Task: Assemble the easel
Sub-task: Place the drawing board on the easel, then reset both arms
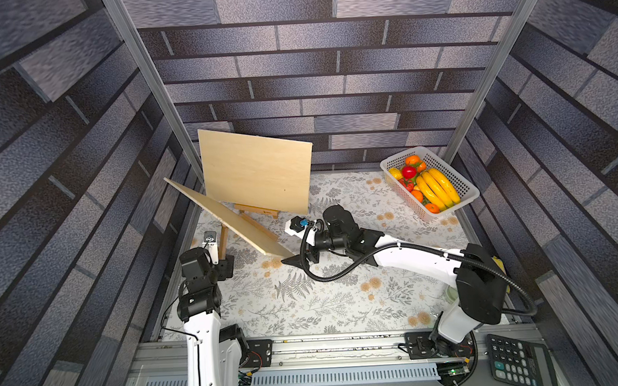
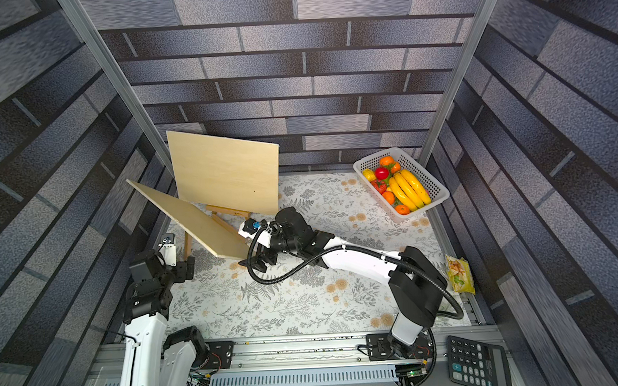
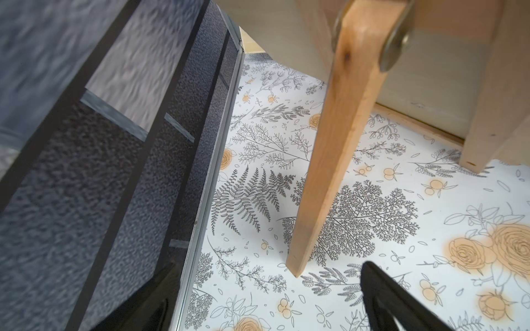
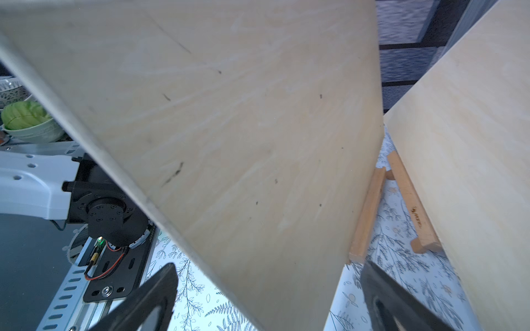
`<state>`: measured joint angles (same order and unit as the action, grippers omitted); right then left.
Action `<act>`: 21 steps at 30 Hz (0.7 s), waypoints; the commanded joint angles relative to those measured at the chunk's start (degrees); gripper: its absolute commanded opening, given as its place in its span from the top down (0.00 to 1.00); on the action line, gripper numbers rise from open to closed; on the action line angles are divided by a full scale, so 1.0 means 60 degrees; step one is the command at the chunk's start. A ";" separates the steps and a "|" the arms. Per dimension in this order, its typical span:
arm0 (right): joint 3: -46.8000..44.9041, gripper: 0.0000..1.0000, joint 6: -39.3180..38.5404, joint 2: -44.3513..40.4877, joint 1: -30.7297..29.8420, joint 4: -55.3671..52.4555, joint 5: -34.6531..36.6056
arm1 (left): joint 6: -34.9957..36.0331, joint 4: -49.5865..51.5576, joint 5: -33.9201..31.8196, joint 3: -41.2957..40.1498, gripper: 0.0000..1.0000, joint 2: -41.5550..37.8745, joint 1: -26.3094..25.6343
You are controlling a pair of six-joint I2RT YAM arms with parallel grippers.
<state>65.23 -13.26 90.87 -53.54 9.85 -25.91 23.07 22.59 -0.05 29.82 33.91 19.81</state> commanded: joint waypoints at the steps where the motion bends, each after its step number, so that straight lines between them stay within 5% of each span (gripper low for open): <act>1: -0.0953 0.00 0.0267 -0.1373 0.0327 -0.0774 0.0634 | -0.0488 0.1354 -0.0152 0.0513 0.00 -0.0874 0.0210; 10: -0.2098 0.00 0.2103 -0.4343 0.2001 -0.3793 0.3834 | -0.2833 0.2771 0.0164 0.1474 0.00 -0.1718 0.1459; 15: -0.2941 0.00 0.3380 -0.4912 0.4055 -0.3999 0.4670 | -0.4160 0.2488 0.1700 0.1287 0.00 -0.1228 0.2122; 18: -0.3554 0.00 0.3493 -0.5015 0.5060 -0.3480 0.5089 | -0.3581 0.2262 0.3500 0.0957 0.07 -0.0937 0.2044; 21: -0.4020 0.00 0.3203 -0.4992 0.5561 -0.2919 0.5226 | -0.2527 0.1946 0.3901 0.0669 0.04 -0.0738 0.1645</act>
<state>43.07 5.10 61.36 -21.69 -9.67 2.42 3.81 36.16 15.35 35.62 28.58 31.22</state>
